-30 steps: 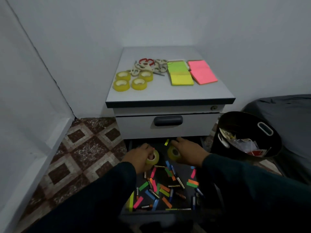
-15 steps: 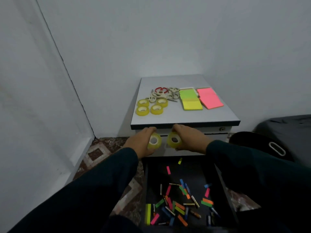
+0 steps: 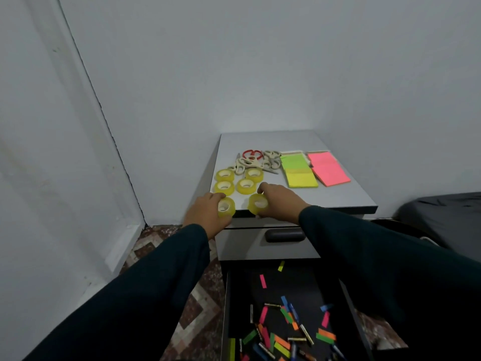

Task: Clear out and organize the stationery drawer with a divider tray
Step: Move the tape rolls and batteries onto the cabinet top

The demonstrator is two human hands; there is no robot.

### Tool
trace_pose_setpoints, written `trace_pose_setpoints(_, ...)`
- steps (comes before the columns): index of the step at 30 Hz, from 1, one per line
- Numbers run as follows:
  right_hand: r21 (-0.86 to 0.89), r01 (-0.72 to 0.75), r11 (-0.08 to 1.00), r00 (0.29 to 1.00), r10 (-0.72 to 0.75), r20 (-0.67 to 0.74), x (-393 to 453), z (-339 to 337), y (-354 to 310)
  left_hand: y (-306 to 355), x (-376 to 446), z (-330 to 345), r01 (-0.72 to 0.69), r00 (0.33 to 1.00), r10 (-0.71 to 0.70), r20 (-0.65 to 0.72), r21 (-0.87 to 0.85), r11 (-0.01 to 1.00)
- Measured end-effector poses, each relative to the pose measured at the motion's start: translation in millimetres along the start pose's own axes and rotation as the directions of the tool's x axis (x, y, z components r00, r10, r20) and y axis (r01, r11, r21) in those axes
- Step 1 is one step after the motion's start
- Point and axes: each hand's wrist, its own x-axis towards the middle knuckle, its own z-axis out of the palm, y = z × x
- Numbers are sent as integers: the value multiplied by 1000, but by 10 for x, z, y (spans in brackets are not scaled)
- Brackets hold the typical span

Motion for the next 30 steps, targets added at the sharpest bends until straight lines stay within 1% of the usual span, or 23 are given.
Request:
trace_pose_setpoints(3, 49, -39, 998, 999, 38, 14, 149, 35, -23, -42, 73, 25, 45, 999, -45, 7, 2, 999)
trace_pose_setpoints(7, 144, -80, 986, 996, 84, -25, 273, 75, -33, -67, 135, 58, 50, 999, -51, 17, 22, 998)
trace_pose_setpoints(12, 246, -82, 966, 989, 110, -102, 334, 131, -19, -60, 223, 80, 53, 998, -56, -36, -83, 995)
trace_pose_setpoints(16, 345, -85, 935, 985, 131, -114, 354, 149, 18, -48, 257, 101, 46, 996, -53, -68, -93, 995)
trace_pose_setpoints(21, 474, -152, 867, 976, 208, -67, 402, 165, 124, -90, 261, 148, 66, 993, -69, -98, -37, 997)
trace_pose_setpoints(24, 544, -200, 815, 970, 241, -4, 458, 155, 186, -120, 282, 167, 87, 993, -90, -79, -51, 995)
trace_pose_setpoints(27, 534, -258, 805, 963, 260, 74, 536, 144, 214, -149, 316, 174, 109, 993, -112, -30, -100, 989)
trace_pose_setpoints(30, 521, -271, 809, 962, 251, 112, 607, 132, 220, -153, 335, 192, 112, 994, -113, 1, -82, 990)
